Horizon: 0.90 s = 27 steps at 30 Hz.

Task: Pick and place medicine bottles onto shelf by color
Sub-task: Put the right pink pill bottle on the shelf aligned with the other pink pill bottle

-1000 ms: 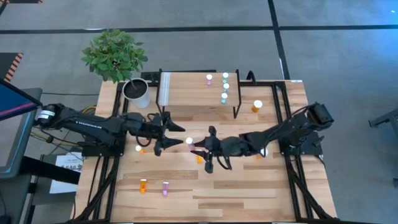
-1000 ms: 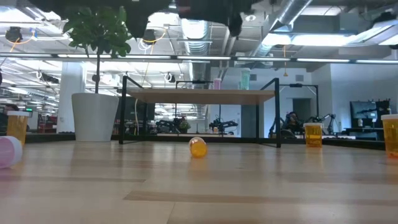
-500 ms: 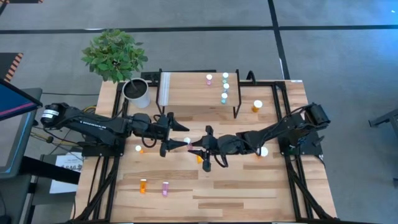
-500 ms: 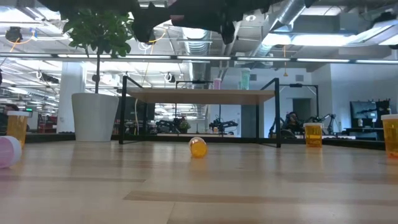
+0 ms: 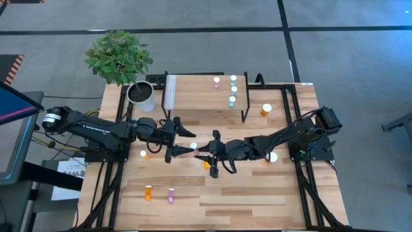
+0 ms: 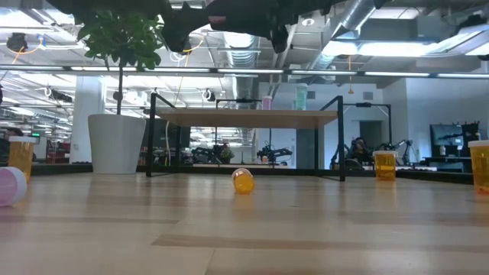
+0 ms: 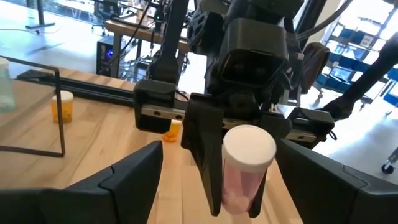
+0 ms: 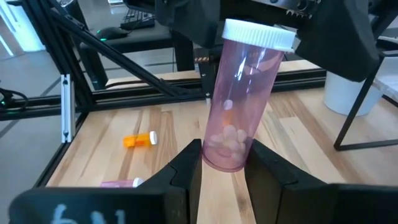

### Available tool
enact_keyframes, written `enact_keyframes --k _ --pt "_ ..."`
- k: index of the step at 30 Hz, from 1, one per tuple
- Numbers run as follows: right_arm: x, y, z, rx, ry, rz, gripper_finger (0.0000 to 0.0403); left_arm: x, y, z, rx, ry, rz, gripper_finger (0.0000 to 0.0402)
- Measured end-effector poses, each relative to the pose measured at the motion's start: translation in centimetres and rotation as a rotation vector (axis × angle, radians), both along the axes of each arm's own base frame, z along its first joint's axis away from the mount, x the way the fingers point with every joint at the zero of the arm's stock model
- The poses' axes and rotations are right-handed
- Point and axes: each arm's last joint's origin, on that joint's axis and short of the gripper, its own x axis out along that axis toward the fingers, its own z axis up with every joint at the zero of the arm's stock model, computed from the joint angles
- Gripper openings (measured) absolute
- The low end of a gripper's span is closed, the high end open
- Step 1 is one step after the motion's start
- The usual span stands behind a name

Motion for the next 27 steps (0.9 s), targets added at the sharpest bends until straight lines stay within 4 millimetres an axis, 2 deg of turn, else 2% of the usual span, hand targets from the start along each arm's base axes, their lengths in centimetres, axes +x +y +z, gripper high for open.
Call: enact_keyframes --k 18,27 --pt "0.1 -0.2 0.0 0.036 -0.003 -0.015 0.0118 0.0 0.1 0.1 0.002 -0.009 0.024 0.03" --pt "0.2 -0.8 0.0 0.061 -0.008 -0.035 0.0118 0.4 0.2 1.4 0.08 0.06 0.069 0.03"
